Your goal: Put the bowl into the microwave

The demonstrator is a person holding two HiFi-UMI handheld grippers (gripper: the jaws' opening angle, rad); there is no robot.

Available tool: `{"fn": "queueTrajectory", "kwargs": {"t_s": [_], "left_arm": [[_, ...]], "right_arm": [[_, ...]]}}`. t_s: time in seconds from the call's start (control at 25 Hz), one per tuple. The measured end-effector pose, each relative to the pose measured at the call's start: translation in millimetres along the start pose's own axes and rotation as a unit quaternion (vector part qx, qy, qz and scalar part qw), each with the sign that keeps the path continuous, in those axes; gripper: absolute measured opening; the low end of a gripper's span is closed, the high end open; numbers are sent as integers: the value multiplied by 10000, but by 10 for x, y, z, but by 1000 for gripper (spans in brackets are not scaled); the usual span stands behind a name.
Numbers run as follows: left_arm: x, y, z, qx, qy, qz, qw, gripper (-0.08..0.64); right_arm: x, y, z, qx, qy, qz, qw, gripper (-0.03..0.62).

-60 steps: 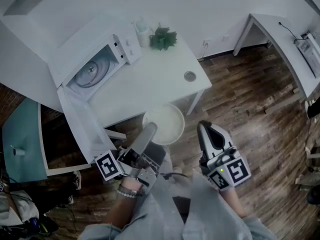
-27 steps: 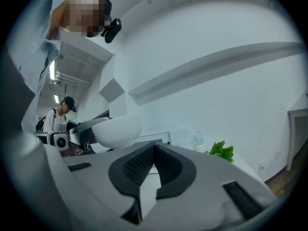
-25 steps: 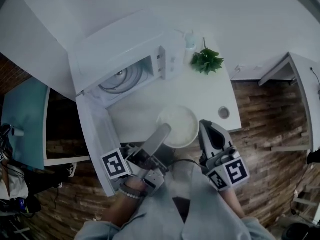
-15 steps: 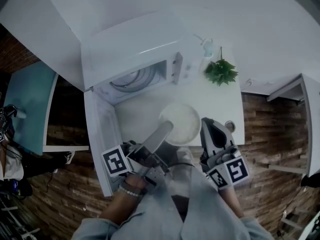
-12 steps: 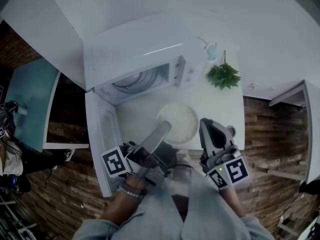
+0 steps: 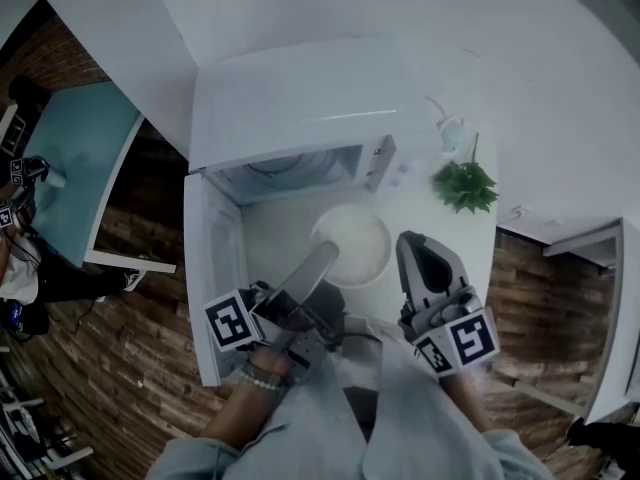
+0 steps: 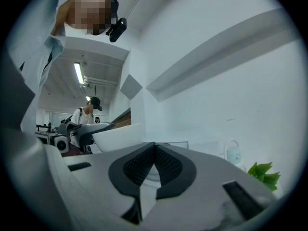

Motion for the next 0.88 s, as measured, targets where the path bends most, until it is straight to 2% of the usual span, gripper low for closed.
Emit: {"fn": "queueTrajectory", "kwargs": {"t_s": [0.32,0.68,0.8,0.88], "left_arm": [[-18,-54,-84,132,383,-180,9990,235],[-46,-124,-184,205,655,-320,9971,235],[-47,-144,-202,209,707,-338,9967,235],[-37,-167,-204,230,709,-372,9965,235]], "right_arm": [[196,16,-9,-133,-307,-617,9975,12],[282,-33,25,-375,-640,-1409,9872,205],[285,-57,44,-423,-746,-1667,9823,223],[280,-68,63,-432,-828,-1846,9784,268]]}}
Point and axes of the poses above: the fingertips, and each gripper's own axes: x forward along the fingers, y to its right, z out of its underside, the point moved 5 cm from there along -x, backward along the fingers, and after that the axes turned 14 degrees about x, right-handed, at the moved point
